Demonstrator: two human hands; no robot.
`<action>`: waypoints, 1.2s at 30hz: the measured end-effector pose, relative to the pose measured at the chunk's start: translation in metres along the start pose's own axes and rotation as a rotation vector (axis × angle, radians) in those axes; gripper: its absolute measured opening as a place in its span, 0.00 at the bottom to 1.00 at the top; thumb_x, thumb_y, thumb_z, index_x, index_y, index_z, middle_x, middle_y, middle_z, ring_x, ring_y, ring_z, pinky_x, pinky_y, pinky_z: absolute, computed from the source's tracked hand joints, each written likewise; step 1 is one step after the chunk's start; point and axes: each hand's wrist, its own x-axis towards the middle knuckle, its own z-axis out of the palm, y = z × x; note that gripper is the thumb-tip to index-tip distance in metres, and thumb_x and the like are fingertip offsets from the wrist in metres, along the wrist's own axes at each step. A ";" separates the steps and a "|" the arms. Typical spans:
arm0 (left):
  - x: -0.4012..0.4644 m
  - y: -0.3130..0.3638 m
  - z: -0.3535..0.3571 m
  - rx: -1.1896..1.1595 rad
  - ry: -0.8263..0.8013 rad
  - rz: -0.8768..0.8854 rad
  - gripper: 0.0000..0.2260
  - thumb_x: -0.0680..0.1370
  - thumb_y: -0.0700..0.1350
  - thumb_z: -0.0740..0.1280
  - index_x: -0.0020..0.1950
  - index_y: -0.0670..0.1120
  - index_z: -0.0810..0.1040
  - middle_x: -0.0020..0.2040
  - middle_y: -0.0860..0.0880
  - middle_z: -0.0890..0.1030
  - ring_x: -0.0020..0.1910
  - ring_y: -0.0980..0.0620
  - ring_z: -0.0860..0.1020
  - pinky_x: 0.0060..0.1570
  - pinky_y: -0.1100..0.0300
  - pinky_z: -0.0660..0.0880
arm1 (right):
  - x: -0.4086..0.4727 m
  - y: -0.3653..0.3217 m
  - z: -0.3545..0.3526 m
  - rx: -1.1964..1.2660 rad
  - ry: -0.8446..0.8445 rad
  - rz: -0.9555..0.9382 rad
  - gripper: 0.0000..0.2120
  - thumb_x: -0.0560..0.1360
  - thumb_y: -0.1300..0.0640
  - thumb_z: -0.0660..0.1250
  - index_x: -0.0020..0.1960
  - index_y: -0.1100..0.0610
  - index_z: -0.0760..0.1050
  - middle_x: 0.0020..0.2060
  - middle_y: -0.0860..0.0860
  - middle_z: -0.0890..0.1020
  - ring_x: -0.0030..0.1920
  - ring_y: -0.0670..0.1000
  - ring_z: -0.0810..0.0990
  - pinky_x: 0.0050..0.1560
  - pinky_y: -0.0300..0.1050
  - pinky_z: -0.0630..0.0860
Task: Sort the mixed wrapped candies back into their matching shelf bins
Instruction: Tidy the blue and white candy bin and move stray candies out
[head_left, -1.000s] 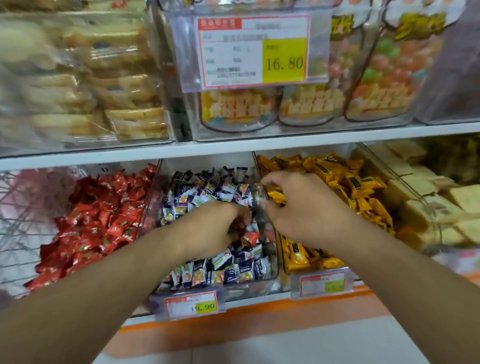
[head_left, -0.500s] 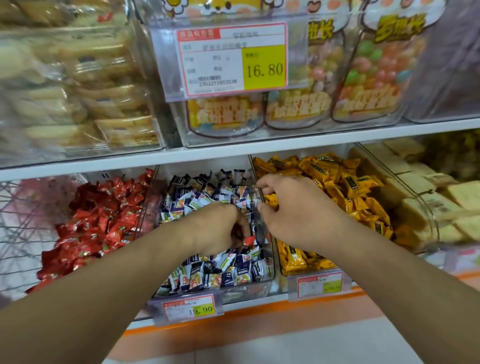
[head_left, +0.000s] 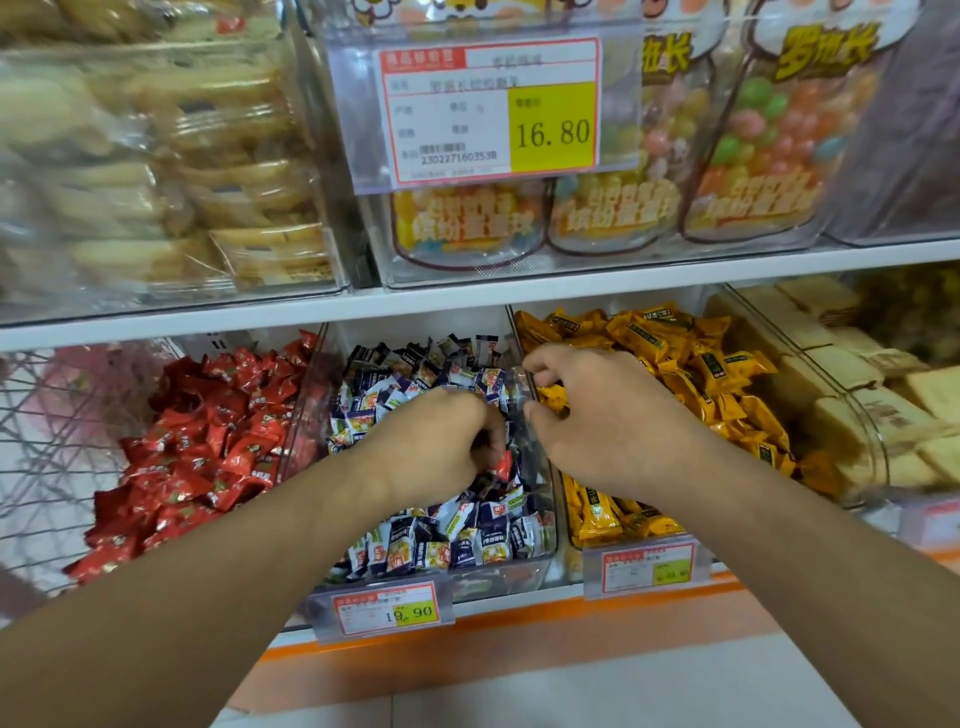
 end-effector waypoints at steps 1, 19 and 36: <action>-0.003 0.002 -0.005 -0.050 0.044 -0.015 0.06 0.79 0.44 0.70 0.46 0.55 0.81 0.41 0.57 0.82 0.40 0.61 0.80 0.44 0.56 0.81 | 0.000 0.000 0.000 -0.002 0.002 -0.002 0.23 0.82 0.50 0.66 0.76 0.49 0.69 0.69 0.48 0.76 0.67 0.51 0.76 0.59 0.43 0.74; -0.147 -0.069 -0.064 0.013 0.630 -0.468 0.13 0.78 0.47 0.71 0.63 0.52 0.81 0.53 0.53 0.76 0.52 0.50 0.76 0.54 0.55 0.73 | -0.003 -0.015 0.004 -0.099 0.016 0.008 0.19 0.82 0.50 0.66 0.72 0.50 0.73 0.65 0.48 0.79 0.43 0.42 0.76 0.41 0.28 0.67; -0.045 -0.020 -0.003 0.209 -0.102 0.256 0.20 0.76 0.66 0.69 0.65 0.62 0.78 0.54 0.60 0.76 0.61 0.56 0.73 0.60 0.52 0.75 | 0.003 -0.011 0.009 -0.103 0.056 0.007 0.11 0.78 0.54 0.68 0.60 0.51 0.74 0.54 0.51 0.79 0.45 0.50 0.79 0.45 0.49 0.80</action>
